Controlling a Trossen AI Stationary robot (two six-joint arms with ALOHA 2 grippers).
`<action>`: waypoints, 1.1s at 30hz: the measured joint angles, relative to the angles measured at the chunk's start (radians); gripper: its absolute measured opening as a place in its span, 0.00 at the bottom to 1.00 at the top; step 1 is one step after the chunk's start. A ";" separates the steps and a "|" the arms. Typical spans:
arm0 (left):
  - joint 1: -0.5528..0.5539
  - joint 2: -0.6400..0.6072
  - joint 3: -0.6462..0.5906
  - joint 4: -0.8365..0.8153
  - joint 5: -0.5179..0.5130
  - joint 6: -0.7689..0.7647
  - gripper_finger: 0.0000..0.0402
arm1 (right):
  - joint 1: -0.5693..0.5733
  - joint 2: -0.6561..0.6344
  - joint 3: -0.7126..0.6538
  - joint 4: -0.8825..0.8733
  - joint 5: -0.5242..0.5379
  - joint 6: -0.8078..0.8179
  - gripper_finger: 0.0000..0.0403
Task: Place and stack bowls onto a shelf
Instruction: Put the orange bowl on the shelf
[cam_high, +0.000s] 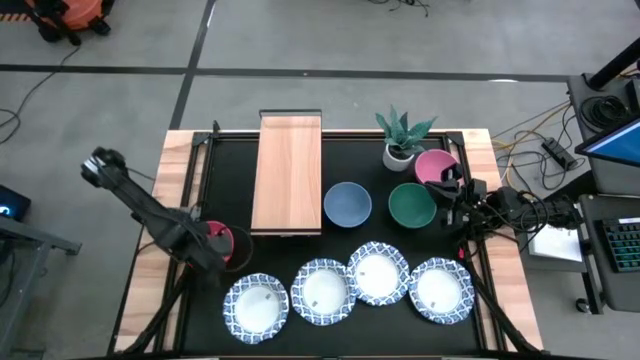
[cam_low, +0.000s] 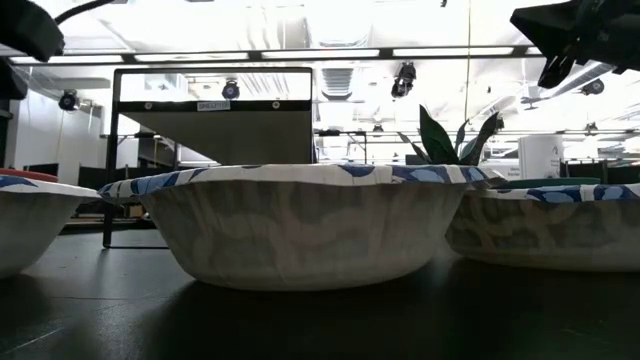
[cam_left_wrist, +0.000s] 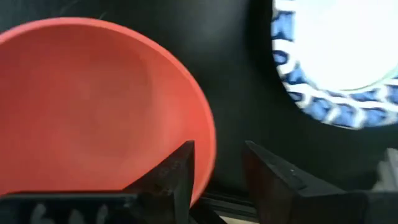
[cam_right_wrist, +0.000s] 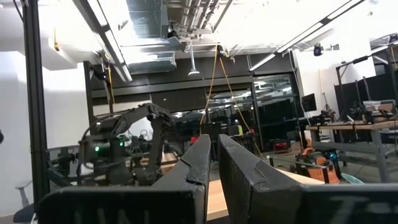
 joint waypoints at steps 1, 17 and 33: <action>0.000 0.019 0.000 -0.006 -0.005 0.006 0.31 | 0.000 0.000 0.000 0.000 0.000 0.000 0.06; 0.000 0.164 0.000 0.001 -0.012 0.043 0.32 | 0.000 0.000 0.001 0.000 0.000 0.003 0.06; -0.001 0.234 0.002 -0.001 0.005 0.064 0.01 | 0.000 0.000 0.001 0.000 -0.001 0.013 0.06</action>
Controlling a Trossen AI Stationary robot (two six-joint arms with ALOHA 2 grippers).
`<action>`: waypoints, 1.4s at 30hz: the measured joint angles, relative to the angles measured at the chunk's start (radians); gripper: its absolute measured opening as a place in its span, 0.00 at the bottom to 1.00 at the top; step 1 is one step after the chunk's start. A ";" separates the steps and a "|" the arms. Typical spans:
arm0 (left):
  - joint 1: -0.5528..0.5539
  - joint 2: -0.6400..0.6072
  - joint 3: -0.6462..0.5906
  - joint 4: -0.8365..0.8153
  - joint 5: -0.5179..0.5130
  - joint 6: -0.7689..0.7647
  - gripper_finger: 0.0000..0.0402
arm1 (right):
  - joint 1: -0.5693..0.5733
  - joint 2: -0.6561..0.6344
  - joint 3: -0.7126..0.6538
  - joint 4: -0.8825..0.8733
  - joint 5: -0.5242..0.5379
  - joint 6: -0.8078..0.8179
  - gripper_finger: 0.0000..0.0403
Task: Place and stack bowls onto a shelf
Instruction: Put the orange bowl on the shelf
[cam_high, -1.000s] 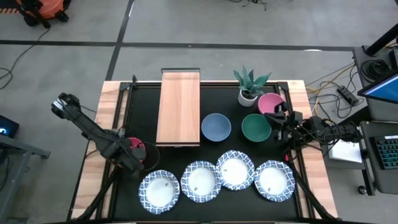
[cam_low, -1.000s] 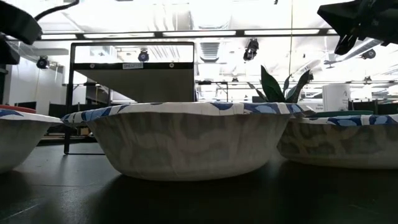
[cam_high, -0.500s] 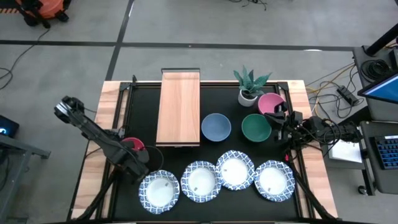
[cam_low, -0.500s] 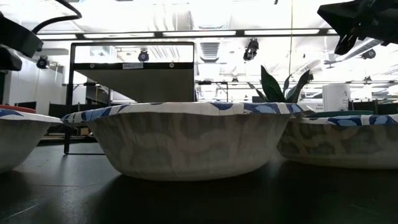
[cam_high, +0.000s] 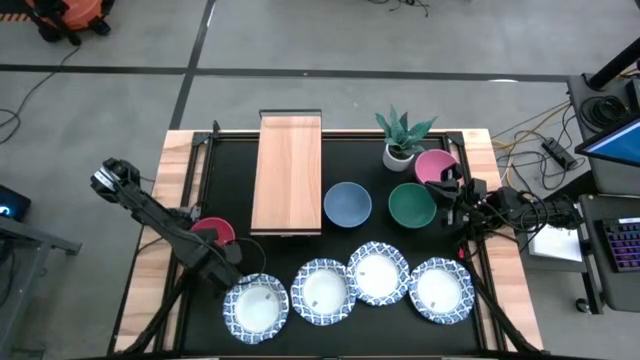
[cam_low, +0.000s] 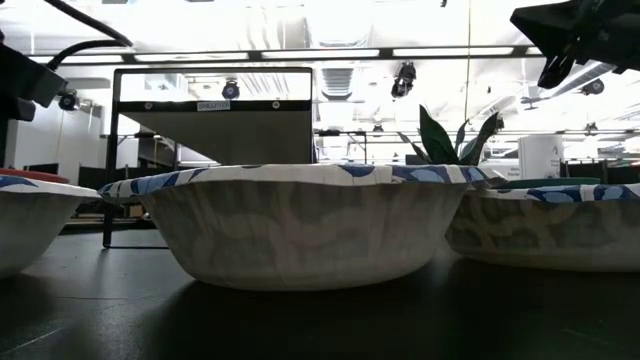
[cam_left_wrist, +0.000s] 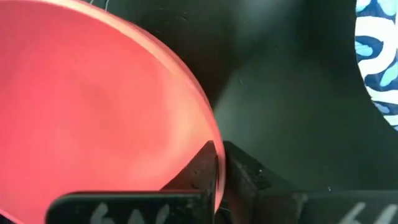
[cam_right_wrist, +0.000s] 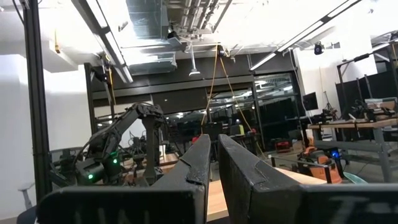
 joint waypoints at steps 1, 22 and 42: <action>0.000 -0.003 0.006 -0.017 0.002 0.000 0.01 | 0.000 0.000 0.000 0.000 0.000 0.000 0.06; 0.008 -0.066 0.524 -0.419 -0.405 0.088 0.00 | 0.000 0.000 0.000 0.000 0.000 -0.003 0.06; 0.579 -0.065 0.797 -0.255 -0.573 1.007 0.00 | 0.000 0.000 0.000 -0.020 0.000 0.023 0.06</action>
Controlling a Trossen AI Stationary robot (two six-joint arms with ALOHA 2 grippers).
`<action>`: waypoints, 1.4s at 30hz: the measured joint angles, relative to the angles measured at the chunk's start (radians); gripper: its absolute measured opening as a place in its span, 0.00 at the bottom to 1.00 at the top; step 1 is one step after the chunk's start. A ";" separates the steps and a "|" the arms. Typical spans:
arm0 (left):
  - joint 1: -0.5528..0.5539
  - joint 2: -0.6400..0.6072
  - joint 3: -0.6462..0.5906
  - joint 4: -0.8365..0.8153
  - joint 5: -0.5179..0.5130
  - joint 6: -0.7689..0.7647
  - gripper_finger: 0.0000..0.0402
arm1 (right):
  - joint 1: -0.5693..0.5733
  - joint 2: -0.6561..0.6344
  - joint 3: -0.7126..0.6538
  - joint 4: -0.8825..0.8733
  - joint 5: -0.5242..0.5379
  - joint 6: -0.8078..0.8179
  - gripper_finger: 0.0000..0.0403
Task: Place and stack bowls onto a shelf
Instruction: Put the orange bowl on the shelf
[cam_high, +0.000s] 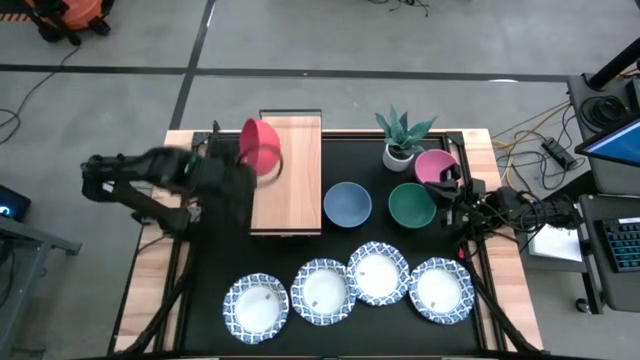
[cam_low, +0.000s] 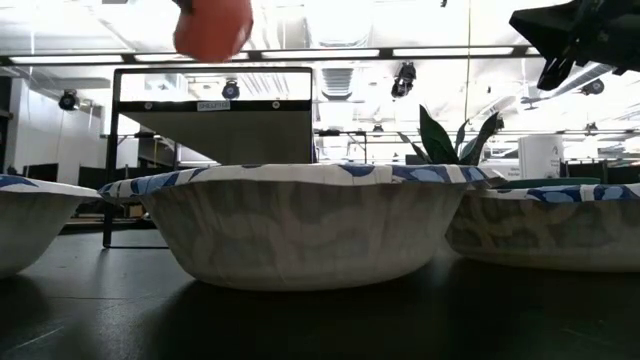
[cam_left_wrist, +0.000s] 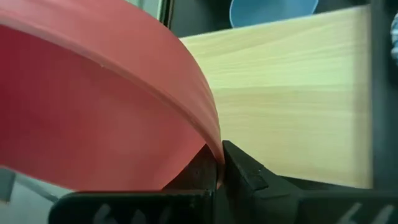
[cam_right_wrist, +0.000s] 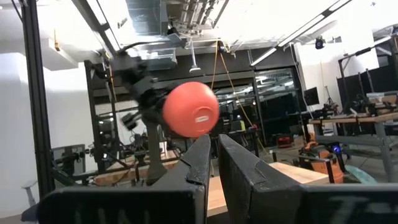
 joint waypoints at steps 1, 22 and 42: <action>0.058 0.000 0.000 0.017 0.044 0.056 0.00 | 0.000 0.000 0.000 -0.004 0.000 0.001 0.06; 0.507 0.266 0.002 0.086 0.349 0.391 0.00 | 0.000 0.000 0.000 -0.010 0.001 -0.012 0.06; 0.509 0.331 0.002 0.166 0.292 0.453 0.18 | 0.000 0.000 0.000 -0.012 0.001 -0.017 0.06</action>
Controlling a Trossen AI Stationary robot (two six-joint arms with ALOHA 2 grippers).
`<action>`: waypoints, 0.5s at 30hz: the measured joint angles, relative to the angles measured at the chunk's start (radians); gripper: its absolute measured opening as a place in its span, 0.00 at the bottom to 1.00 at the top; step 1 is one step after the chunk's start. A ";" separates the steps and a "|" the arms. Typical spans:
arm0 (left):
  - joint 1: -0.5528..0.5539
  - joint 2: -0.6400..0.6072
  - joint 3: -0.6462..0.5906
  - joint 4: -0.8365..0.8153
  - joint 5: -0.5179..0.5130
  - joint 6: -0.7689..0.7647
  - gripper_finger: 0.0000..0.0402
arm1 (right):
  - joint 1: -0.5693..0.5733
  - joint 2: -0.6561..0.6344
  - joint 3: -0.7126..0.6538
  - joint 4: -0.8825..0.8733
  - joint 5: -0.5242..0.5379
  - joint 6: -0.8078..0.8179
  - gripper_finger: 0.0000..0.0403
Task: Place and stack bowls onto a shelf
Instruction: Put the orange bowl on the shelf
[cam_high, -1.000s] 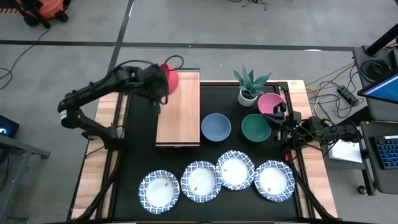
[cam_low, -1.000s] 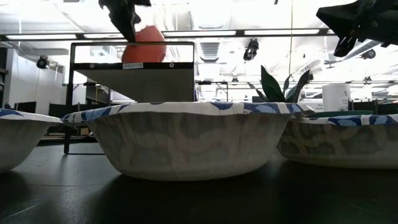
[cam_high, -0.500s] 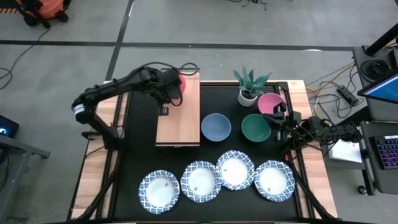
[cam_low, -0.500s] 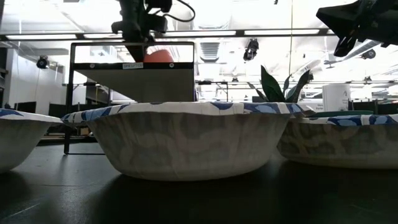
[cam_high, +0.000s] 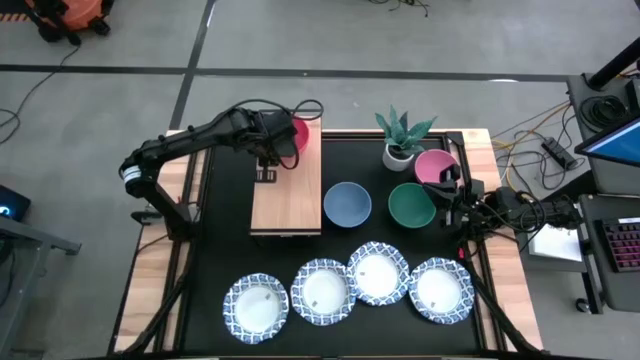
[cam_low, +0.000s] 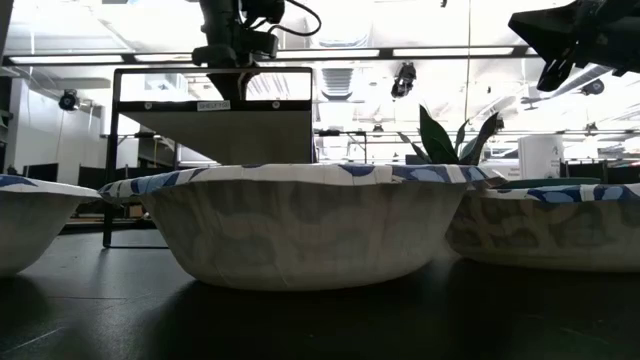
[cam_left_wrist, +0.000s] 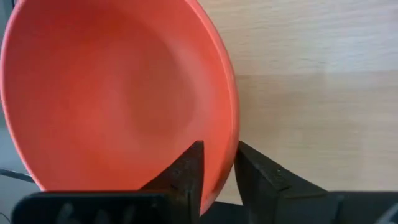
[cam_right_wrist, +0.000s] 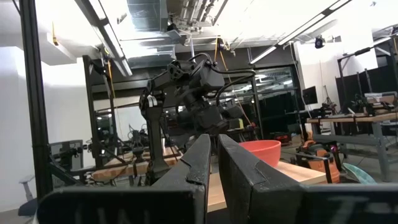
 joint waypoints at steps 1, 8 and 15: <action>0.000 0.000 0.000 0.001 -0.004 0.000 0.19 | 0.000 0.000 0.000 0.000 0.000 0.000 0.06; 0.000 -0.014 0.000 0.002 -0.060 0.012 0.25 | 0.000 0.000 0.000 0.000 0.000 0.003 0.06; -0.002 -0.106 0.000 0.002 -0.047 -0.026 0.29 | 0.000 0.000 0.000 -0.010 0.000 0.001 0.06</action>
